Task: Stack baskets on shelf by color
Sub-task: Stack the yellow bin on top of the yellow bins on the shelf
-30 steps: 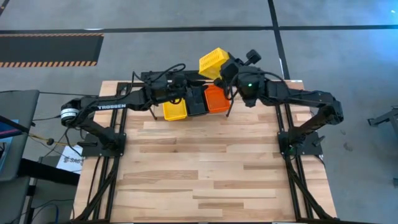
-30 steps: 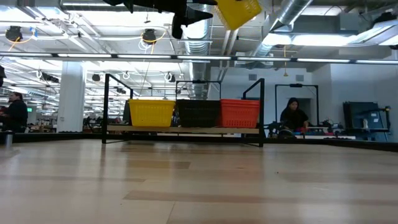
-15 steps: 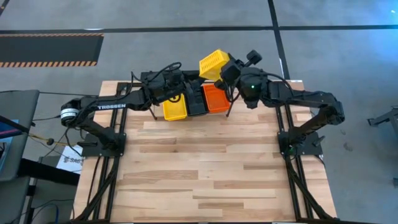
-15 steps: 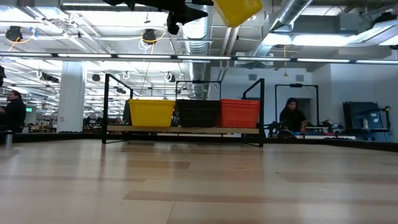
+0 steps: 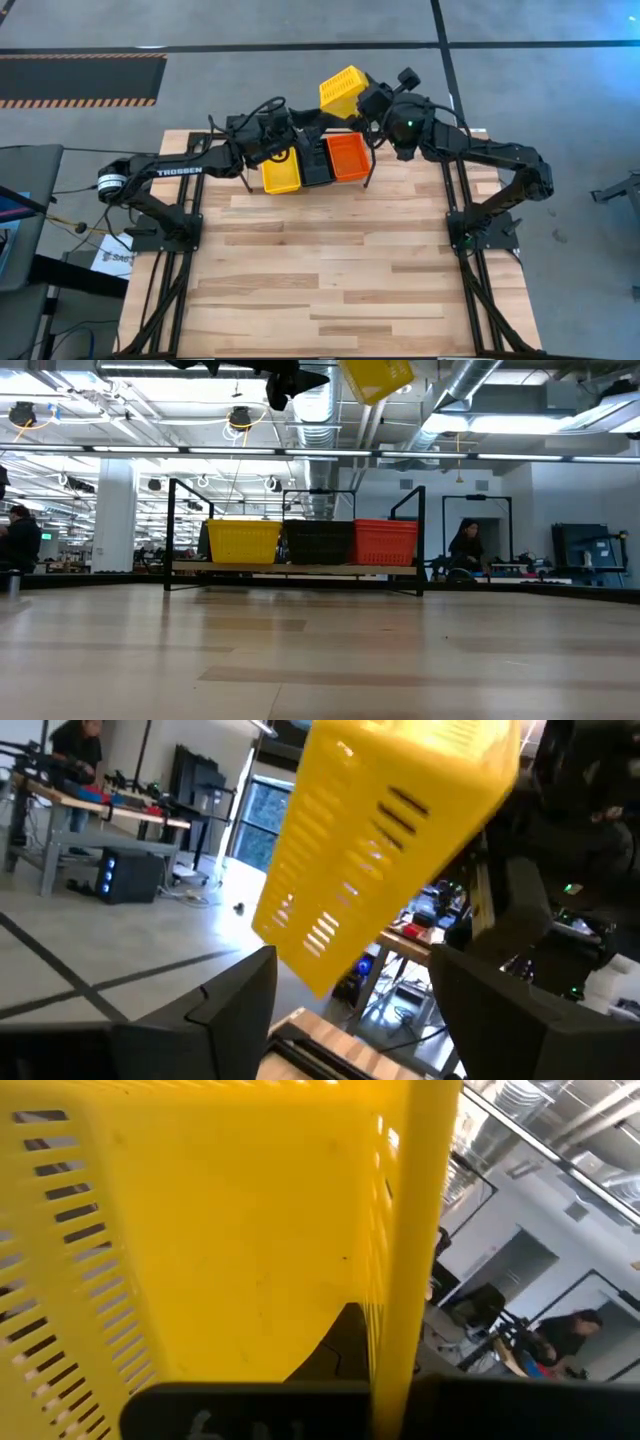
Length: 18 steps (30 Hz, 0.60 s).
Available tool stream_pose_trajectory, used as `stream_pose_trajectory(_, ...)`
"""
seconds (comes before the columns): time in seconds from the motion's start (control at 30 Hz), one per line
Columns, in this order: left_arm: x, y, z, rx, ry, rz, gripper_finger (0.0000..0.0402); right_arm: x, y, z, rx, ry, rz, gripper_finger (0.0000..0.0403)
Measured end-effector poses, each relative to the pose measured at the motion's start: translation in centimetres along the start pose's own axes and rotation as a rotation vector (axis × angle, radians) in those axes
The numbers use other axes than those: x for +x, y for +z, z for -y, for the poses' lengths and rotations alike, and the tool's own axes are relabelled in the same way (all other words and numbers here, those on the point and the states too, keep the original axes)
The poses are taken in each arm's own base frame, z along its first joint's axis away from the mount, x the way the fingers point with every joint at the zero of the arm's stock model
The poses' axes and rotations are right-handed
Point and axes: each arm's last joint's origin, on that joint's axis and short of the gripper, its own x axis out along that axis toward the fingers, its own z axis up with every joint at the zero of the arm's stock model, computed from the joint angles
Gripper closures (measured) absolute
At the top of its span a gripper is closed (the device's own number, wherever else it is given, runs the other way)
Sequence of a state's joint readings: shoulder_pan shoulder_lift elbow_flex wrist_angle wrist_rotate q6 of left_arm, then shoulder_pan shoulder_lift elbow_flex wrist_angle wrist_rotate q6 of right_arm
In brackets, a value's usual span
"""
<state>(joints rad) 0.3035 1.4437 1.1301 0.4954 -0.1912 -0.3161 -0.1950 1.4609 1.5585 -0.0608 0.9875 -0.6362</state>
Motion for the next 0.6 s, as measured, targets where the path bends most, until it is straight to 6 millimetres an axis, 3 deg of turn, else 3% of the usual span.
stream_pose_trajectory(0.1, 0.2, -0.1, 0.0, -0.007, 0.0, 0.021, 0.0152, 0.0, 0.2, 0.0, 0.013, 0.012, 0.02, 0.0403)
stream_pose_trajectory(0.4, 0.8, -0.7, -0.4, 0.013, 0.02, 0.047, 0.0152, 1.2, 0.1, -3.2, -0.027, 0.031, 0.032, 0.0403)
stream_pose_trajectory(0.6, 1.3, -1.2, -0.9, 0.043, 0.042, 0.035, 0.0152, 0.7, 0.3, -3.9, -0.131, -0.008, 0.011, 0.0403)
